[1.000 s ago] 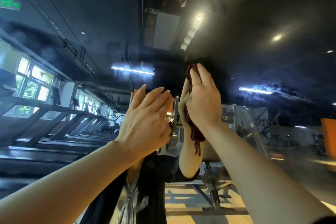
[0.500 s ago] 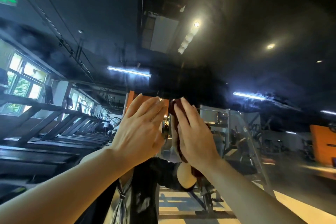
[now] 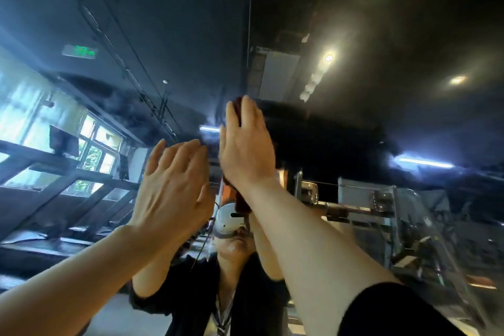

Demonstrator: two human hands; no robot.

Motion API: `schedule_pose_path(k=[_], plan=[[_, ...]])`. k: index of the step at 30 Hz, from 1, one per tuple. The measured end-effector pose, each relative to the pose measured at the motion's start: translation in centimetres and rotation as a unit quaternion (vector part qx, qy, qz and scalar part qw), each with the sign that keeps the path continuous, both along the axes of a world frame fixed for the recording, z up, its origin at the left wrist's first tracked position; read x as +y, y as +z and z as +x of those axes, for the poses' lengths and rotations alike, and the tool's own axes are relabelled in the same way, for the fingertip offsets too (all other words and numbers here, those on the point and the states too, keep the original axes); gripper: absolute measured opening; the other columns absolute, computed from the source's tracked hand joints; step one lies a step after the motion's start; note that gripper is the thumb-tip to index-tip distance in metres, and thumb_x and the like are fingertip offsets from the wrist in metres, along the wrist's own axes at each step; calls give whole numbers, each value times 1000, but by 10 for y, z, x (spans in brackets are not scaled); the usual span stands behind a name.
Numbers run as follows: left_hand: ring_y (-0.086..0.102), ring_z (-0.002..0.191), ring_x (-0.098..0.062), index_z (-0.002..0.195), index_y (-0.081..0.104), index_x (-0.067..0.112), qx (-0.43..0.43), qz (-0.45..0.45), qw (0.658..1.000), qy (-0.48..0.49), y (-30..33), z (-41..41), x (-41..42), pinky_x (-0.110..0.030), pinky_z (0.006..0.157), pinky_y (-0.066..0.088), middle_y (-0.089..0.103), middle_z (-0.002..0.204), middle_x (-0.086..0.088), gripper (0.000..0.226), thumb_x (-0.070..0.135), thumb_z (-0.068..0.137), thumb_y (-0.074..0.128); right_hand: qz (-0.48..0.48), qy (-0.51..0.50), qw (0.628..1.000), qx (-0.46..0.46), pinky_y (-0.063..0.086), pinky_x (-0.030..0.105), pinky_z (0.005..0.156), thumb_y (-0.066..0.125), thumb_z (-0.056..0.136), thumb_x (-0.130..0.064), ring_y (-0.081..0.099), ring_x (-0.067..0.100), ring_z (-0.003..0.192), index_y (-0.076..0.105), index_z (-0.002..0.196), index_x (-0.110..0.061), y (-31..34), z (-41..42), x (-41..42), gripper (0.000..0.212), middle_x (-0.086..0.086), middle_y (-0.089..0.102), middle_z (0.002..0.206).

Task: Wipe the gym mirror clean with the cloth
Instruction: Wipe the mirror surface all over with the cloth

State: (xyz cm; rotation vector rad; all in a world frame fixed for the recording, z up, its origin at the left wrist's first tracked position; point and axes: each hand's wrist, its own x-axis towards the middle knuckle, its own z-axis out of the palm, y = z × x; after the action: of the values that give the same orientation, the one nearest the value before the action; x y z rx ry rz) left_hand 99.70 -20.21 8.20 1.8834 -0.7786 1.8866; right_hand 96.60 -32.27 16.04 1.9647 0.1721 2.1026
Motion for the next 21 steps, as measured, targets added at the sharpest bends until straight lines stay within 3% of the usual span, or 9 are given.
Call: schedule_pose_path(k=[3,5,8,11,13,15,17,19,21], plan=[[54,117,-31,126,60,2,-3,-27,1000,0,1,8,13,-56,114,31,62,126,-14,57,32,81,41,-105,1,990,92,32,43,117,49,101,-15,35,36,143,46,148,-5,-9,15,33,48,20,38,155],[56,116,-31,125,62,1,-14,-18,1000,14,4,12,17,-58,113,32,63,125,-15,57,31,83,37,-131,13,989,75,41,45,110,63,90,-8,47,38,135,58,137,-3,-4,12,22,48,21,50,146],[61,113,-31,121,65,2,-18,-8,999,34,12,15,21,-59,113,31,65,124,-13,56,31,82,37,-45,-8,999,-18,49,44,102,73,86,-5,55,36,129,64,130,-5,12,0,-21,45,17,56,141],[63,111,-28,120,67,4,-14,-5,999,42,16,18,28,-57,114,30,67,121,-10,57,32,78,40,59,-30,995,-69,49,46,106,69,91,-10,50,36,134,60,135,-4,16,-7,-34,46,18,51,146],[64,111,-28,119,67,5,-10,-4,999,45,17,19,32,-57,113,31,67,121,-9,56,33,77,43,21,-53,996,-64,46,44,110,63,94,-17,48,36,135,56,139,-3,14,3,-11,48,20,49,147],[64,110,-29,117,68,6,-7,-7,999,39,17,19,33,-58,112,33,68,120,-9,55,33,77,42,-82,-35,996,-6,43,43,112,54,97,-21,46,36,136,52,142,-4,10,17,16,48,19,47,148],[64,109,-28,114,68,8,-2,-13,1000,23,17,15,29,-59,112,34,67,118,-8,53,33,78,40,-137,-12,990,30,42,44,111,61,95,-17,49,36,133,56,139,-3,11,23,31,46,19,52,144],[63,109,-27,115,68,10,-4,-11,1000,12,17,9,19,-59,112,35,67,118,-6,51,32,78,40,-118,-2,993,4,46,42,106,73,87,-12,56,35,128,63,132,-4,16,20,27,46,17,59,138],[64,110,-27,116,68,10,-17,1,1000,7,17,3,5,-60,112,35,68,119,-6,48,29,79,44,-72,-2,997,7,44,41,108,72,88,-9,52,35,132,60,135,-5,21,8,7,49,17,55,143]])
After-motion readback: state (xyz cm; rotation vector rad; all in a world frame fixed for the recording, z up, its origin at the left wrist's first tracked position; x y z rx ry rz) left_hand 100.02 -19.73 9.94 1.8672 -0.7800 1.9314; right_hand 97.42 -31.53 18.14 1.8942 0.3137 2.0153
